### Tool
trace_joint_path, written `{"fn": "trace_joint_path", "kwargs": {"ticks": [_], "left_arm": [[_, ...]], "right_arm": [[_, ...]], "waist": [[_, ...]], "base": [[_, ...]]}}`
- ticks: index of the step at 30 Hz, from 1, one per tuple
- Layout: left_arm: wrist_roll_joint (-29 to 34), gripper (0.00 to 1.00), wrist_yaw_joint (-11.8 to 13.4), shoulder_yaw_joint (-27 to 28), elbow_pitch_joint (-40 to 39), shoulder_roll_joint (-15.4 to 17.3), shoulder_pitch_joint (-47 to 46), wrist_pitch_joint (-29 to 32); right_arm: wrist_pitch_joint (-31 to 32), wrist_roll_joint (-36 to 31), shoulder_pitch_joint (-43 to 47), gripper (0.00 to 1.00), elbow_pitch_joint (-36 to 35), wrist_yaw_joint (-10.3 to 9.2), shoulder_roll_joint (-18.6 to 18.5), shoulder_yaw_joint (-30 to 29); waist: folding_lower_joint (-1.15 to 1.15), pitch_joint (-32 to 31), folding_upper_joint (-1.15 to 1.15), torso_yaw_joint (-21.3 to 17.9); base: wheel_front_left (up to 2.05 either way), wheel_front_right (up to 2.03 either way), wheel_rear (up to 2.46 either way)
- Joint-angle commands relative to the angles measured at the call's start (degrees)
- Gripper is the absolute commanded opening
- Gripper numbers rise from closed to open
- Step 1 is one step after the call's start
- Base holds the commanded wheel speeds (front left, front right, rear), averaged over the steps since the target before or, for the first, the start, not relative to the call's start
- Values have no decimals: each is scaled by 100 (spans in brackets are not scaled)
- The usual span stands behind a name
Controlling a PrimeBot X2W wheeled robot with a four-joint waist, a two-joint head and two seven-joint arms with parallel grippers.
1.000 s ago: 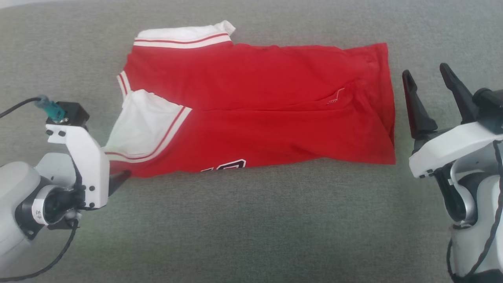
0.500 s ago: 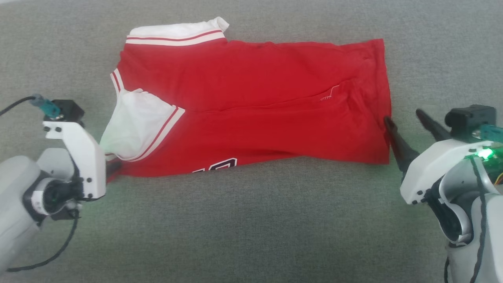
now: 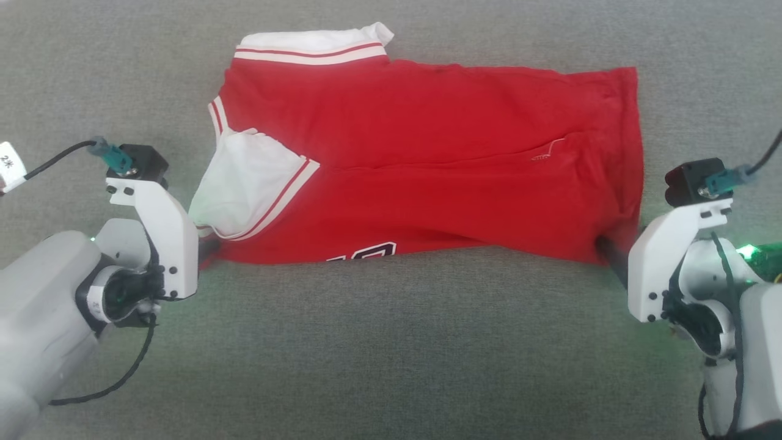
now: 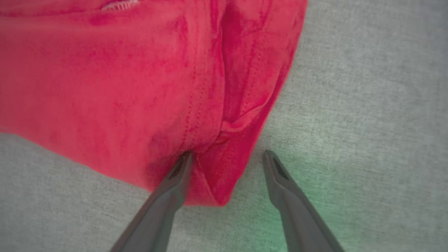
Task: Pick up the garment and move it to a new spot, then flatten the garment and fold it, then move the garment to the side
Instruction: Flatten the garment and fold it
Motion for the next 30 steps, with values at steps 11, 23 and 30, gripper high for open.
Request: {"fn": "trace_joint_path", "kwargs": {"ticks": [11, 23, 30], "left_arm": [[60, 0, -211, -245, 210, -383, 191, 27], [172, 0, 19, -245, -318, 74, 60, 304], [225, 0, 414, -293, -1190, 523, 153, 491]], "right_arm": [[446, -151, -306, 0, 516, 0, -56, 73], [488, 58, -397, 0, 282, -3, -379, -8], [801, 264, -159, 0, -70, -3, -665, 11]], "waist": [[0, 44, -1, 151], [0, -199, -1, 189], [0, -333, -1, 221]], "base": [[0, 0, 0], [0, 0, 0], [0, 0, 0]]}}
